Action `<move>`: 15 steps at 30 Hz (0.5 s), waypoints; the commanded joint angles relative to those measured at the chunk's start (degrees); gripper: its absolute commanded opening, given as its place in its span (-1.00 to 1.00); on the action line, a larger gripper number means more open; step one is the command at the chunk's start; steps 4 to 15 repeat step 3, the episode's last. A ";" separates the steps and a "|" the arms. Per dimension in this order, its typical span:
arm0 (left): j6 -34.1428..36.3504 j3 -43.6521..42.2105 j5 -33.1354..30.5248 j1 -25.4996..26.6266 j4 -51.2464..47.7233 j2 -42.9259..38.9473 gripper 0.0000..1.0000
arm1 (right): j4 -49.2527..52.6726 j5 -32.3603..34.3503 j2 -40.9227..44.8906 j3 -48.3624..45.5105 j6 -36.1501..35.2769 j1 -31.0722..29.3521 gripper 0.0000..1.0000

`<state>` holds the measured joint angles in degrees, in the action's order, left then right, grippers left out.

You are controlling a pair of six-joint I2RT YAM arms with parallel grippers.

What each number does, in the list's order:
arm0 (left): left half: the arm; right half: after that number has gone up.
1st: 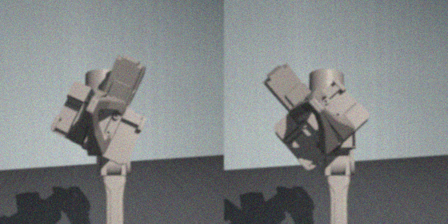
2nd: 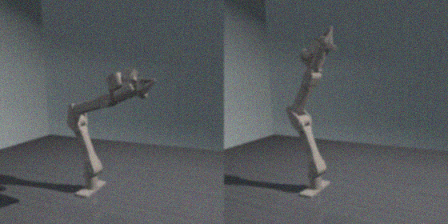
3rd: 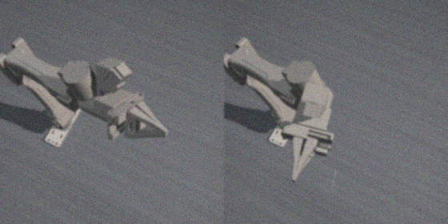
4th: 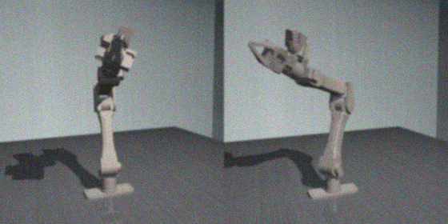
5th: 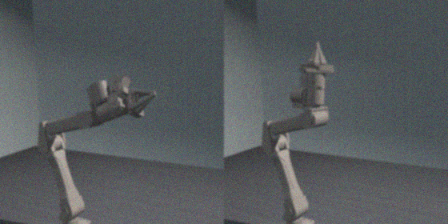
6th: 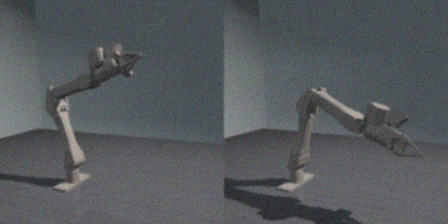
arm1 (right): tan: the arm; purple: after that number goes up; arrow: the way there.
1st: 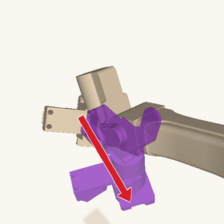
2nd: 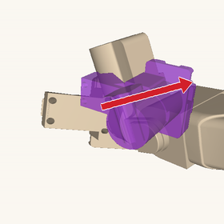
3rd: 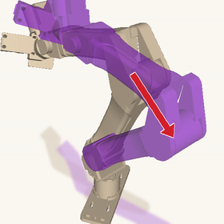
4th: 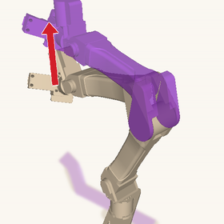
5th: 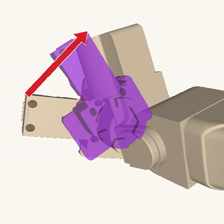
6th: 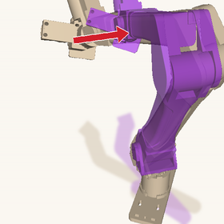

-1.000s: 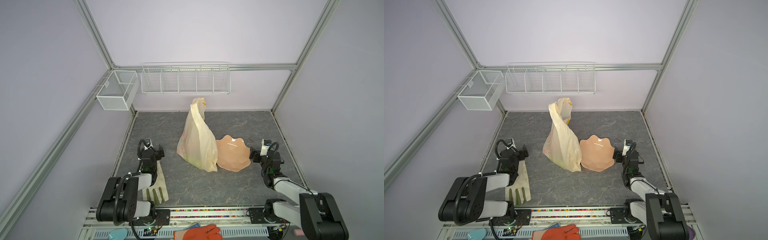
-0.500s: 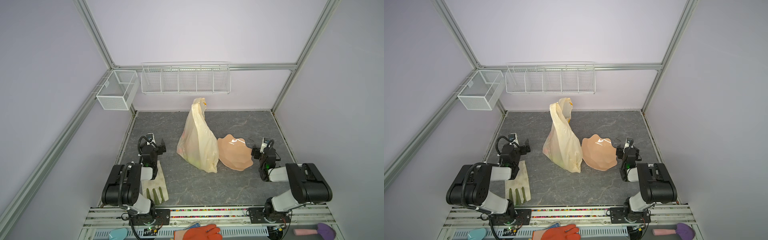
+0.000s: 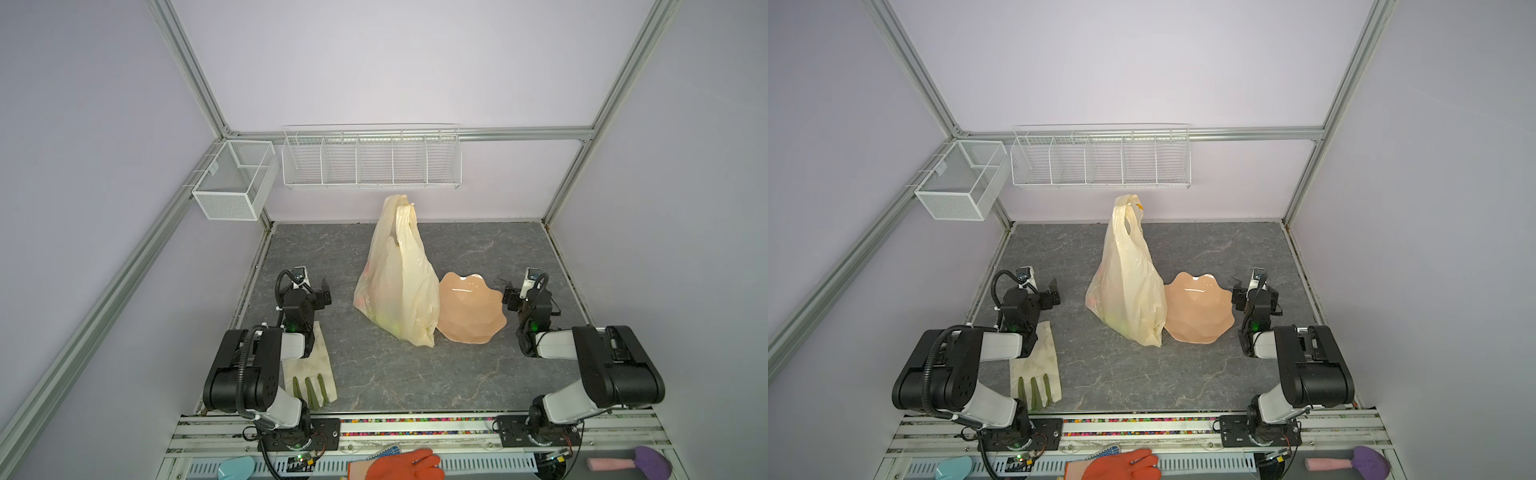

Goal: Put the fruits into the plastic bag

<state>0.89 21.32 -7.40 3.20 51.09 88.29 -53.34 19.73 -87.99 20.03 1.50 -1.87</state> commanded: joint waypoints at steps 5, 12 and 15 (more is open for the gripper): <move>-1.02 1.45 -1.42 -0.38 -0.52 0.14 0.99 | 0.04 0.83 0.41 0.09 -0.23 -0.15 0.77; -1.02 1.45 -1.42 -0.38 -0.52 0.14 0.99 | 0.04 0.83 0.41 0.09 -0.23 -0.15 0.77; -1.02 1.45 -1.42 -0.38 -0.52 0.14 0.99 | 0.04 0.83 0.41 0.09 -0.23 -0.15 0.77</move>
